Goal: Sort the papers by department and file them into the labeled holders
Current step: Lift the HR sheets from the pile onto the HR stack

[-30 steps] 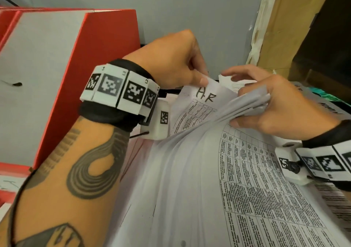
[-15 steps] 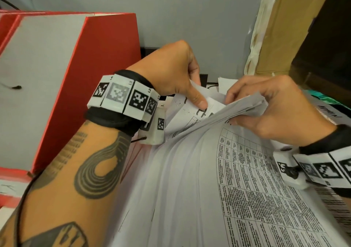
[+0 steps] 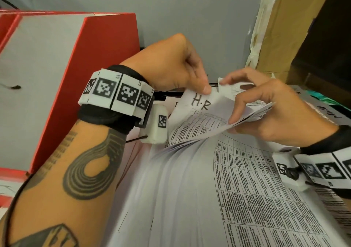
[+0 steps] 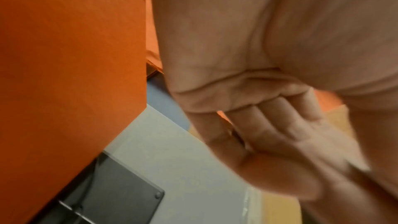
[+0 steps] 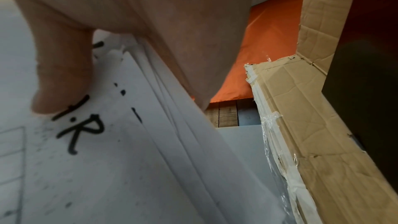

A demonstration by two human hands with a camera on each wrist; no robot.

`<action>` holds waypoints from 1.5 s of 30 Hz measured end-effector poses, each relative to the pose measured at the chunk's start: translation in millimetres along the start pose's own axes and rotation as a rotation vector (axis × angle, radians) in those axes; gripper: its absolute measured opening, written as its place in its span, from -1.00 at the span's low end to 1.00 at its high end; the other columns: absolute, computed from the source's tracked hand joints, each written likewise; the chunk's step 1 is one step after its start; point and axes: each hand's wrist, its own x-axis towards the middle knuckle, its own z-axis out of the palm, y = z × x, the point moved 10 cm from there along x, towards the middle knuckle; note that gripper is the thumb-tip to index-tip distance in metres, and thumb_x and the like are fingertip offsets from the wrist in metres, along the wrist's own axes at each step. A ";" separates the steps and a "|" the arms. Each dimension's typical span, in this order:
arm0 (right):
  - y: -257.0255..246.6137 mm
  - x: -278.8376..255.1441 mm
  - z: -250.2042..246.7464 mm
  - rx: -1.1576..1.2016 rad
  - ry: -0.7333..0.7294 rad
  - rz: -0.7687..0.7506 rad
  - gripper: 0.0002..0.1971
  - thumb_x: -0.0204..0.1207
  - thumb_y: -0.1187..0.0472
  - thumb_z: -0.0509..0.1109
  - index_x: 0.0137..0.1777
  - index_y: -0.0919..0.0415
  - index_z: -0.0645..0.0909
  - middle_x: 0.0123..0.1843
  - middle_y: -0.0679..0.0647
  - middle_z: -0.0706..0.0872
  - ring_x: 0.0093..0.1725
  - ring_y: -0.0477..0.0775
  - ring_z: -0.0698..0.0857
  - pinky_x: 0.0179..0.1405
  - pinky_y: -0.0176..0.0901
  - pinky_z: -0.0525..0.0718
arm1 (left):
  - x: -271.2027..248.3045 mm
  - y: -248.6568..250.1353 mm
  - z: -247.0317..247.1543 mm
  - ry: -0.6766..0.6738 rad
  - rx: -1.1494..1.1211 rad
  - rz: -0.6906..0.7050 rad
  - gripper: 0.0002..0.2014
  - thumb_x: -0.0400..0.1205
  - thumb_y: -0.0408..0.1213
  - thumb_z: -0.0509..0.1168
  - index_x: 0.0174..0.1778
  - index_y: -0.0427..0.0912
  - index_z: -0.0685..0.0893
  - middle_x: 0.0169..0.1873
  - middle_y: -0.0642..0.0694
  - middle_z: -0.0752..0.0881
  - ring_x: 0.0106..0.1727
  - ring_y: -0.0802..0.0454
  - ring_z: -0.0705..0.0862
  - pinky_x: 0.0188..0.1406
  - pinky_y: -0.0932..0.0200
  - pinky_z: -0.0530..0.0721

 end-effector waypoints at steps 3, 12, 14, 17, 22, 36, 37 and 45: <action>1.3 0.8 -1.0 0.013 0.016 -0.002 -0.74 0.17 0.29 0.81 -0.33 0.07 0.76 0.13 -0.19 0.79 0.14 -0.21 0.76 0.11 -0.11 0.65 | -8.1 30.7 4.4 -0.025 -0.186 0.138 -0.82 0.45 -0.14 0.63 -0.17 -0.16 0.89 -0.34 0.00 0.88 -0.31 0.17 0.83 -0.15 0.29 0.77; 11.8 -1.7 -7.7 0.066 -0.033 0.009 -0.60 0.13 0.51 0.78 -0.22 0.04 0.79 -0.24 -0.12 0.80 -0.28 -0.11 0.77 -0.29 -0.21 0.72 | 16.8 -61.8 27.3 -0.247 0.570 -0.274 -0.67 0.65 0.05 0.45 0.21 -0.08 0.84 0.15 -0.04 0.85 0.17 -0.04 0.79 0.24 0.02 0.72; 11.1 -0.8 -1.9 0.115 -0.096 -0.015 -0.68 0.16 0.57 0.75 -0.36 0.14 0.81 -0.32 0.07 0.74 -0.34 0.09 0.71 -0.35 -0.03 0.65 | 15.0 -82.7 48.5 -0.423 0.608 -0.338 -0.50 0.60 0.08 0.50 0.38 -0.14 0.75 0.32 -0.06 0.78 0.26 -0.04 0.74 0.30 0.02 0.66; 12.2 -0.1 0.3 0.154 -0.120 -0.028 -0.69 0.18 0.56 0.74 -0.35 0.13 0.82 -0.27 0.13 0.77 -0.29 0.18 0.74 -0.28 0.06 0.70 | 11.4 -95.2 68.7 -0.532 0.676 -0.347 -0.49 0.63 0.05 0.48 0.47 -0.06 0.67 0.34 0.04 0.71 0.33 -0.05 0.69 0.35 0.00 0.64; 11.2 -1.2 1.6 0.185 -0.128 -0.021 -0.58 0.22 0.52 0.74 -0.33 -0.11 0.82 -0.22 0.11 0.83 -0.23 0.14 0.80 -0.19 0.15 0.75 | 18.8 -91.2 57.0 -0.341 0.606 -0.351 -0.50 0.59 -0.09 0.57 0.46 -0.02 0.69 0.29 0.03 0.72 0.28 -0.05 0.70 0.16 0.04 0.66; -6.5 7.3 -55.4 0.072 0.334 -0.020 -0.56 0.34 0.42 0.71 0.13 -0.01 0.77 0.00 -0.36 0.86 0.09 -0.29 0.82 0.06 -0.38 0.77 | -27.7 51.9 3.2 -0.079 -0.039 0.032 -0.20 0.55 0.58 -0.04 0.22 0.05 0.82 -0.05 0.06 0.89 0.02 0.12 0.86 0.25 -0.07 0.75; -8.7 11.0 -61.9 0.033 0.344 -0.016 -0.60 0.36 0.42 0.71 0.17 0.11 0.79 0.07 -0.22 0.87 0.11 -0.22 0.83 0.07 -0.27 0.80 | -34.3 54.8 -0.9 -0.071 0.058 0.049 -0.26 0.42 0.63 0.17 0.21 0.15 0.81 -0.05 0.15 0.88 0.01 0.17 0.85 0.25 -0.07 0.75; -64.5 22.3 -150.3 -0.297 0.663 0.042 -0.46 0.51 -0.19 0.57 0.36 0.13 0.69 0.33 -0.08 0.74 0.28 -0.15 0.72 0.22 -0.26 0.72 | -52.3 30.7 -68.5 0.438 0.037 -0.083 -0.63 0.59 0.17 0.48 0.14 -0.01 0.79 -0.05 0.12 0.81 -0.11 0.19 0.79 -0.20 0.26 0.72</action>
